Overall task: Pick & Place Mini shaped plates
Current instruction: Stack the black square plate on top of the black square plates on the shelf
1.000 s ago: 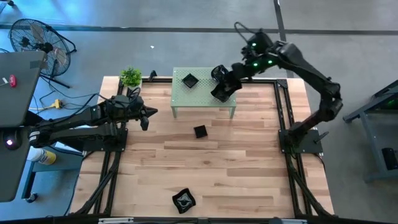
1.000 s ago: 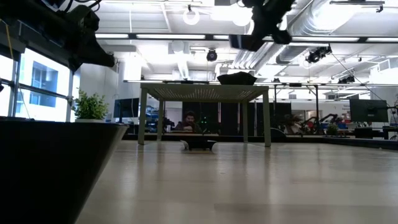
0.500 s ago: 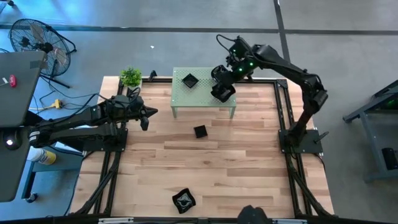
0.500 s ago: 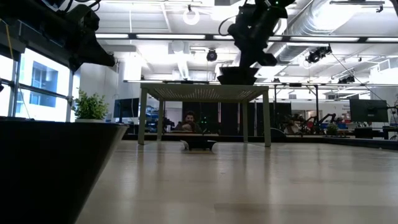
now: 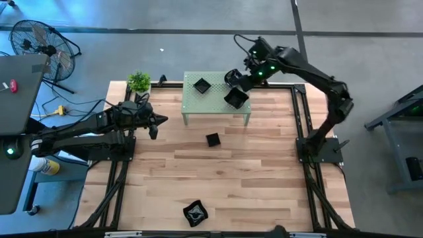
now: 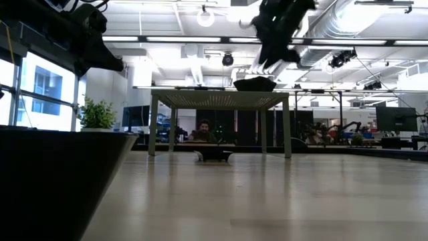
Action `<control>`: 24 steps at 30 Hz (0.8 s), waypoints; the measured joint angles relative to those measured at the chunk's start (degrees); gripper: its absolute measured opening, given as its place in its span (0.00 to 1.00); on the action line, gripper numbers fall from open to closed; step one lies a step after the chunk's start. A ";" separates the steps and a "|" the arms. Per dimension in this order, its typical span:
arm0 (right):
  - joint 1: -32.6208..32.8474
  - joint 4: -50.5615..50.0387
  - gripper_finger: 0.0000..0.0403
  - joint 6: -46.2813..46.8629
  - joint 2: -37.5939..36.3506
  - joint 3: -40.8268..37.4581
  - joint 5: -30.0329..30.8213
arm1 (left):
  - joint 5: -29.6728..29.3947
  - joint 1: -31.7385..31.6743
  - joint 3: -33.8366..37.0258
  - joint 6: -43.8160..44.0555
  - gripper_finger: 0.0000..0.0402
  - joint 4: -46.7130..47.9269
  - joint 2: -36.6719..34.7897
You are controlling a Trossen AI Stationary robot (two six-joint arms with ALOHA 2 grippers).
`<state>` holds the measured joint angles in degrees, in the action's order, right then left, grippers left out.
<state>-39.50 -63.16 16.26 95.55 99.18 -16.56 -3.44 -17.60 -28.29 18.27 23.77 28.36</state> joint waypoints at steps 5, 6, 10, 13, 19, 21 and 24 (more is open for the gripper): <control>8.17 2.39 0.06 -0.51 -8.10 -3.50 8.75 | -0.22 0.02 0.00 0.00 0.00 -0.08 0.00; 10.35 5.01 0.03 0.98 -9.89 -6.05 9.69 | -0.24 0.00 0.00 0.00 0.00 -0.07 0.00; 20.96 20.23 0.04 10.24 -17.18 -19.88 12.53 | 0.95 0.00 0.70 -0.05 0.00 -1.89 -0.05; 30.06 32.09 0.02 19.50 -21.06 -30.08 16.74 | 4.46 0.02 2.69 0.00 0.00 -5.66 -0.14; 45.80 47.27 0.02 34.97 -18.98 -42.39 31.14 | 6.07 0.01 4.75 0.00 0.00 -7.20 0.69; 48.39 49.15 0.02 39.36 -16.55 -44.18 34.87 | 5.86 0.01 5.02 -0.06 0.00 -6.96 0.66; 49.41 52.72 0.03 43.80 -11.80 -45.04 36.86 | 5.64 0.02 5.05 -0.79 0.00 -7.40 0.63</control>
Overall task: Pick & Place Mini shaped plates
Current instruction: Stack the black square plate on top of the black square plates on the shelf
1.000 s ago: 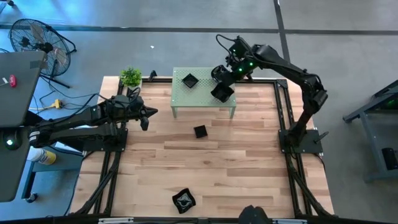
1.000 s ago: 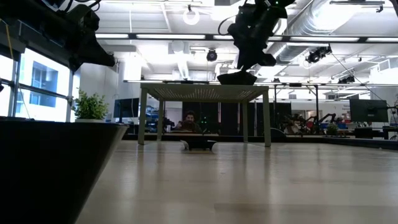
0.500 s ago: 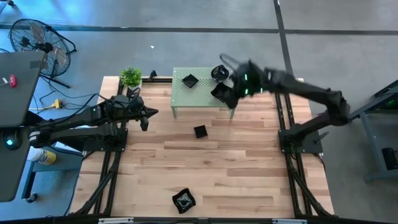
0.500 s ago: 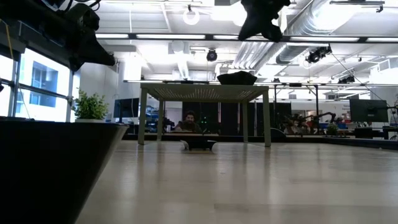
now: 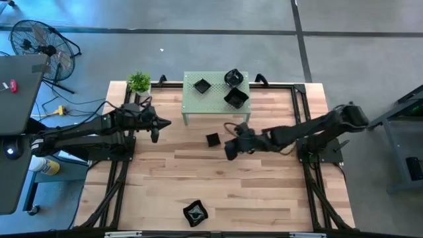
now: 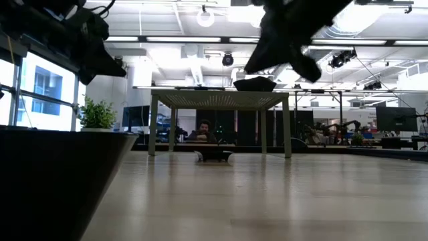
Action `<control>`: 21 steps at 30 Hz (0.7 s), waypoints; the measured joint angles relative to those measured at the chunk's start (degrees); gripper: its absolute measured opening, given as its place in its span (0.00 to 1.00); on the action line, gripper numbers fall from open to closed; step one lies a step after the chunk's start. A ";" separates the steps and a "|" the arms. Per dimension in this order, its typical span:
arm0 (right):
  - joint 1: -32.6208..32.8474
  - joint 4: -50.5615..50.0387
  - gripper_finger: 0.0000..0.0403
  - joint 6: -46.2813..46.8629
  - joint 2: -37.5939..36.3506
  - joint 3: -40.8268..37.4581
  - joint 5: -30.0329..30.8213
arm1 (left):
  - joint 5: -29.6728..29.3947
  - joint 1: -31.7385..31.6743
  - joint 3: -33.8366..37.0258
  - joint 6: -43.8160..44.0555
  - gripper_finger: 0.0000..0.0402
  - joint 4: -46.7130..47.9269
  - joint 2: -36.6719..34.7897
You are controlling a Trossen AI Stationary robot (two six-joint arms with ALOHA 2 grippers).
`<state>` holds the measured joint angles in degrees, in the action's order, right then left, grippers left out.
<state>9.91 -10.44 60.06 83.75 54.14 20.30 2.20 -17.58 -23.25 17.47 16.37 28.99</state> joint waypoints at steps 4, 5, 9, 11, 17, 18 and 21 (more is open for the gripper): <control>-1.10 6.03 0.09 2.84 7.37 0.00 -0.23 | 0.01 -0.01 0.02 -1.13 0.00 0.08 0.00; -1.66 7.07 0.12 3.62 9.08 -0.01 -0.82 | 0.02 -0.01 0.02 -1.13 0.00 0.09 0.00; -4.33 10.82 0.23 4.48 14.18 -0.01 -1.26 | 1.43 -0.02 0.04 -0.74 0.00 0.10 0.00; -5.82 11.83 0.28 4.39 16.09 -0.01 -1.08 | 1.96 0.00 0.05 -0.72 0.00 0.10 0.00; -9.00 13.76 0.33 4.12 20.97 0.01 -2.75 | 2.25 -0.01 0.05 -1.11 0.00 0.12 0.00; -9.25 13.94 0.32 4.18 21.69 0.01 -3.04 | 2.50 -0.02 0.05 -1.11 0.00 0.12 0.00; -9.55 14.79 0.29 4.22 23.75 0.01 -4.33 | 3.56 -0.01 0.05 -1.13 0.00 0.18 0.00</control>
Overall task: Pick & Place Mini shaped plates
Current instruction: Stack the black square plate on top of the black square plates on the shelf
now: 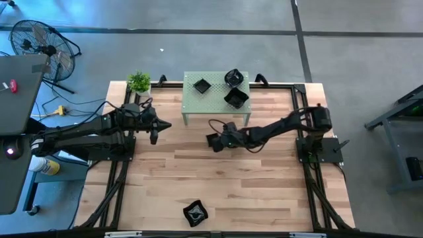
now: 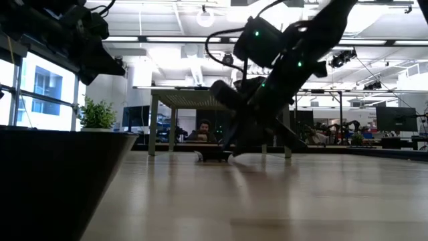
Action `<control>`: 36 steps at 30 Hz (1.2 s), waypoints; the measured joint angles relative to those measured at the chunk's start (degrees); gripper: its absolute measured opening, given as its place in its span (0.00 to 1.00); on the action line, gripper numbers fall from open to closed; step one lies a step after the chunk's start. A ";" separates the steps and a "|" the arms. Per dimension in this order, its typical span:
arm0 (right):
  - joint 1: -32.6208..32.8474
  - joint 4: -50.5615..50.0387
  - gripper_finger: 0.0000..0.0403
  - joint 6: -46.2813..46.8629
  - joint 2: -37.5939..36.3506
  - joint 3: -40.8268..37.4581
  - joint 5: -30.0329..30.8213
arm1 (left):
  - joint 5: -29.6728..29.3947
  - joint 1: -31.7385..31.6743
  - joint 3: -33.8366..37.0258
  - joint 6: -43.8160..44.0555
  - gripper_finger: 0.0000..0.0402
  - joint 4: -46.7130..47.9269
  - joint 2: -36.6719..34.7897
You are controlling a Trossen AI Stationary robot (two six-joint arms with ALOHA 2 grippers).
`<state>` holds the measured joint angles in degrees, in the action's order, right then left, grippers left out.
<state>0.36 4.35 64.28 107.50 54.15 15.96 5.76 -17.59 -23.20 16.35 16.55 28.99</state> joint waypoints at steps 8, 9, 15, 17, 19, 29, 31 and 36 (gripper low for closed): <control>0.01 0.83 0.16 0.35 1.84 0.13 0.38 | 1.01 -0.01 0.02 -0.01 0.00 0.35 0.00; 0.00 0.90 0.13 0.36 1.89 0.13 0.39 | 1.01 -0.01 0.02 -0.01 0.00 0.34 0.00; 0.00 2.36 0.01 0.31 1.90 0.15 0.54 | 0.98 0.00 0.02 -0.01 0.00 0.35 0.00; 0.00 2.94 0.03 0.31 1.88 0.15 0.51 | 0.98 -0.01 0.02 -0.01 0.00 0.35 0.00; 0.00 3.81 0.03 0.30 1.71 0.15 0.17 | 0.98 0.00 0.02 -0.01 0.00 0.35 0.00; 2.42 1.56 0.02 -3.98 -2.42 6.91 -5.62 | 0.81 0.00 0.09 -1.29 0.00 0.40 0.00; 2.79 -3.05 0.01 -6.35 -3.48 10.71 -6.94 | 0.74 0.01 0.09 -1.37 0.00 0.34 0.00; 1.26 -17.02 0.01 -14.16 -5.60 23.06 -10.76 | 0.74 -0.01 0.09 -1.52 0.00 0.34 0.00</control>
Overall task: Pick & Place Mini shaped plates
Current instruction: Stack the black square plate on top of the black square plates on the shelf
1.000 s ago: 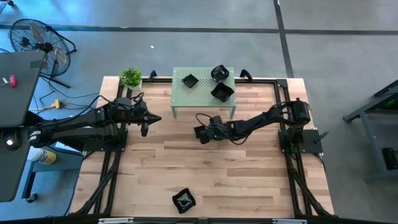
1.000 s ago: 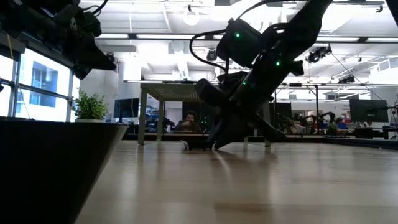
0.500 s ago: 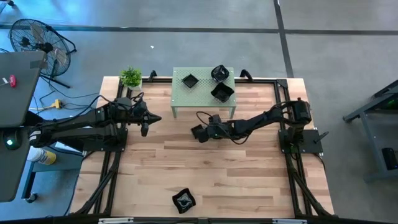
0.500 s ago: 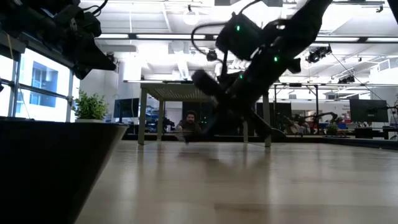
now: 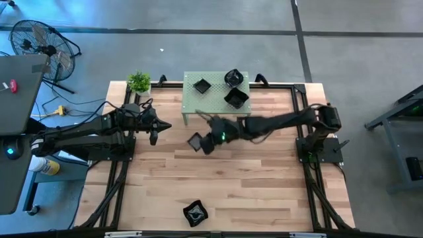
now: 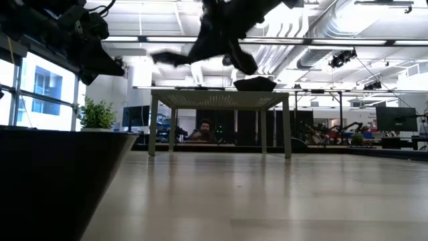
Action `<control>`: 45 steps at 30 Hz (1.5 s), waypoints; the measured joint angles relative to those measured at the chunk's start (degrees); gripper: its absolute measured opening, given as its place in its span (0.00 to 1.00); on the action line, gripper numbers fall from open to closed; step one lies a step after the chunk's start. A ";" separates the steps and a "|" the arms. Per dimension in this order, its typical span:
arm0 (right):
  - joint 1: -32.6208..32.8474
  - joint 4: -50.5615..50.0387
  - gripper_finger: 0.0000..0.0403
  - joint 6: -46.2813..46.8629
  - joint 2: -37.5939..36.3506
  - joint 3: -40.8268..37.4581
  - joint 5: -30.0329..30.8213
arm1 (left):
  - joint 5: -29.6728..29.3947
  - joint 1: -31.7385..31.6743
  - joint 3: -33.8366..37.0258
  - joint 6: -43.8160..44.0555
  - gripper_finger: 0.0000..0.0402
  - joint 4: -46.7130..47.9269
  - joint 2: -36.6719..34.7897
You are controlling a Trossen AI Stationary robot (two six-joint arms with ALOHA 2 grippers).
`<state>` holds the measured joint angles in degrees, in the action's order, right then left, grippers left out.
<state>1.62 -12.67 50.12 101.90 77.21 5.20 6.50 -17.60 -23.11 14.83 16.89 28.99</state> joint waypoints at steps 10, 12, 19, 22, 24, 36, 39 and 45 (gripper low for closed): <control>-18.36 -19.04 0.02 -13.98 1.05 20.55 -5.64 | 0.00 0.02 0.00 0.00 0.00 -0.03 0.00; -22.50 -20.06 0.02 -16.34 2.14 22.43 -6.47 | -0.02 0.00 0.00 0.00 0.00 -0.03 0.00; -31.21 -20.97 0.02 -22.60 9.29 28.25 -12.17 | -0.04 0.02 0.00 0.00 0.00 -0.05 0.00; -32.59 -21.27 0.02 -24.92 11.60 29.83 -13.60 | -0.04 0.02 0.00 0.00 0.00 -0.05 0.02; -33.24 -21.19 0.02 -26.13 12.63 30.49 -14.76 | -0.04 0.02 0.00 0.00 0.00 -0.05 0.02; -33.86 -21.29 0.05 -29.60 14.31 30.73 -15.70 | -0.20 0.02 0.00 0.00 0.00 -0.05 0.02; -33.89 -21.32 0.07 -29.61 14.73 30.73 -15.73 | -0.19 0.02 0.00 0.00 0.00 -0.05 0.02; -33.84 -20.78 0.16 -29.63 15.01 30.73 -14.79 | -0.17 0.02 -0.02 0.00 0.00 -0.03 0.00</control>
<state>-32.23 -33.45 20.49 116.91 107.94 -9.59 6.33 -17.58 -23.14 14.83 16.86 29.00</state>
